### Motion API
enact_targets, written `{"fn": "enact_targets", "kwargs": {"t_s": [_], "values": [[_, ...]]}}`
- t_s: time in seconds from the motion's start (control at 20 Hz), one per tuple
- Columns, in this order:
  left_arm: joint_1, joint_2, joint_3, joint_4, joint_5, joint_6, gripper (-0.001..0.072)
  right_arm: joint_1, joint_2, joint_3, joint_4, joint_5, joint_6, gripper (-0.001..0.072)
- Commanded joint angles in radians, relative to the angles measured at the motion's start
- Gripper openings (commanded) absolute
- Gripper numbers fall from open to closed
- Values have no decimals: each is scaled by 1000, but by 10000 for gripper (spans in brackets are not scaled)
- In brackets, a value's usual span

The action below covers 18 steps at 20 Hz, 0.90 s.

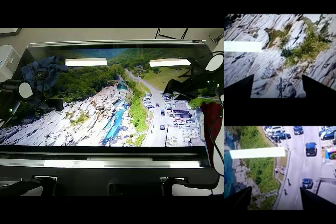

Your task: Fold the clothes and pants, and hang the long-sleeved shirts on hangers.

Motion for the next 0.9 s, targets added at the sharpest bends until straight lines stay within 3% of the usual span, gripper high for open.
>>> {"fn": "enact_targets", "kwargs": {"t_s": [0.0,0.1,0.2,0.35,0.45,0.5,0.55,0.65,0.85], "values": [[0,1,0,0,0,0,716,1,-1,0,0,0,0,674],[-1,1,0,-1,37,-11,716,1,-1,0,3,-3,8,674],[-3,-2,0,-1,173,-11,716,1,-1,0,5,-40,17,675],[-3,-20,0,2,452,-11,716,1,-1,0,1,-147,16,674],[4,-56,0,3,739,-15,716,1,-1,0,0,-216,16,674],[29,-94,23,3,869,-72,716,1,-1,0,0,-246,16,674],[75,-151,82,3,895,-178,715,1,-1,0,1,-262,15,673],[214,-306,267,-37,775,-340,716,2,-1,0,0,-275,-7,673],[506,-541,491,-408,451,-369,715,2,-1,0,0,-274,-10,673]]}}
